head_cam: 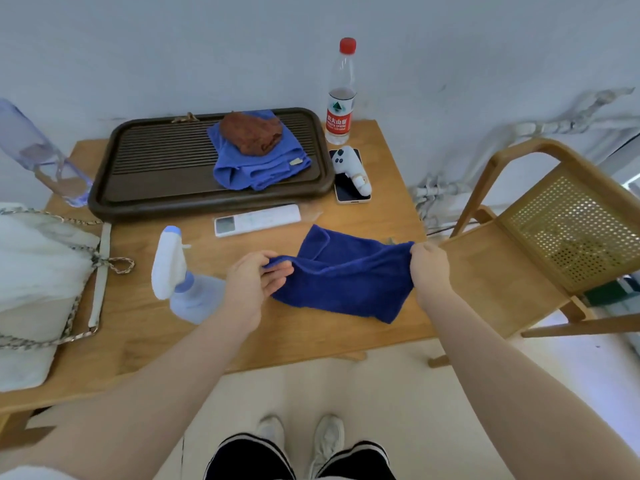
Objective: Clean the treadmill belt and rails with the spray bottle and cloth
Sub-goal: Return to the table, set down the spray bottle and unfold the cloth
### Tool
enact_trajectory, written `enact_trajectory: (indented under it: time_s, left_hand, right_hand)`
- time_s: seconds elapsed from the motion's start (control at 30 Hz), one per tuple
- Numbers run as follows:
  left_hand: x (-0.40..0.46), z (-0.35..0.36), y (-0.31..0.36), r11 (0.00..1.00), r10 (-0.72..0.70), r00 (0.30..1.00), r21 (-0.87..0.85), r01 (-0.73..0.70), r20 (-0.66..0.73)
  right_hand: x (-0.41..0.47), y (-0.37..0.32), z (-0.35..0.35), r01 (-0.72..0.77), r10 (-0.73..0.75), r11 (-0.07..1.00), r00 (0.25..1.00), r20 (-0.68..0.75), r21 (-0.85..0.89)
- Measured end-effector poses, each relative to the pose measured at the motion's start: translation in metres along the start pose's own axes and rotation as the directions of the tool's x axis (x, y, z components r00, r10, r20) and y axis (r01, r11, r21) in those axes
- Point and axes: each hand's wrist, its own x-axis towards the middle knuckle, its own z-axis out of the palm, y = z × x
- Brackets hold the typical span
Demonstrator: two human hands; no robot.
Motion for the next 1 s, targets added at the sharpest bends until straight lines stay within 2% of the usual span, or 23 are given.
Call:
enact_trajectory:
  time_s: [0.13, 0.23, 0.3, 0.37, 0.43, 0.5, 0.53, 0.6, 0.7, 0.77, 0.83, 0.93, 1.0]
  left_hand:
    - [0.029, 0.035, 0.000, 0.983, 0.022, 0.993, 0.179, -0.042, 0.113]
    - [0.050, 0.059, -0.003, 0.954, 0.097, 0.974, 0.258, -0.150, 0.206]
    - [0.062, 0.066, -0.010, 0.866, 0.152, 0.955, 0.431, -0.253, 0.255]
    - [0.071, 0.062, -0.020, 0.664, 0.210, 0.942, 0.668, -0.335, 0.264]
    - [0.075, 0.049, -0.033, 0.360, 0.247, 0.934, 0.870, -0.337, 0.259]
    - [0.073, 0.036, -0.044, 0.069, 0.239, 0.933, 0.953, -0.293, 0.270]
    - [0.071, 0.032, -0.047, 0.013, 0.235, 0.926, 0.952, -0.307, 0.296]
    - [0.066, 0.027, -0.048, 0.021, 0.220, 0.915, 0.937, -0.350, 0.337]
    - [0.060, 0.011, -0.048, 0.066, 0.205, 0.930, 0.944, -0.323, 0.304]
    - [0.051, -0.008, -0.053, -0.061, 0.146, 0.930, 0.941, -0.333, 0.338]
    - [0.041, -0.028, -0.058, -0.132, 0.122, 0.931, 0.935, -0.330, 0.345]
    - [0.035, -0.045, -0.060, -0.064, 0.159, 0.923, 0.936, -0.345, 0.351]
    - [0.033, -0.048, -0.059, 0.029, 0.209, 0.900, 0.917, -0.397, 0.383]
  right_hand:
    - [0.024, 0.014, -0.003, 0.023, -0.040, 0.992, 0.989, -0.142, -0.122]
    - [0.041, 0.022, -0.003, 0.018, -0.044, 0.986, 0.987, -0.152, -0.165]
    - [0.049, 0.022, -0.003, 0.016, -0.043, 0.977, 0.991, -0.125, -0.212]
    - [0.051, 0.023, -0.001, 0.018, -0.046, 0.943, 0.996, -0.077, -0.331]
    - [0.045, 0.029, 0.003, 0.026, -0.054, 0.878, 0.998, -0.044, -0.478]
    - [0.035, 0.041, 0.011, 0.031, -0.033, 0.833, 0.999, 0.005, -0.553]
    - [0.029, 0.045, 0.017, 0.025, -0.016, 0.822, 1.000, 0.021, -0.569]
    - [0.019, 0.044, 0.029, 0.019, 0.007, 0.836, 0.999, 0.046, -0.549]
    - [0.007, 0.030, 0.046, 0.103, -0.026, 0.912, 0.981, 0.193, -0.397]
    - [0.002, 0.021, 0.050, 0.163, -0.069, 0.918, 0.963, 0.259, -0.362]
    - [0.002, 0.013, 0.048, 0.217, -0.094, 0.867, 0.956, 0.279, -0.449]
    - [-0.005, -0.003, 0.051, 0.246, -0.123, 0.762, 0.963, 0.239, -0.599]
    - [-0.025, -0.015, 0.065, 0.321, -0.210, 0.778, 0.943, 0.259, -0.540]
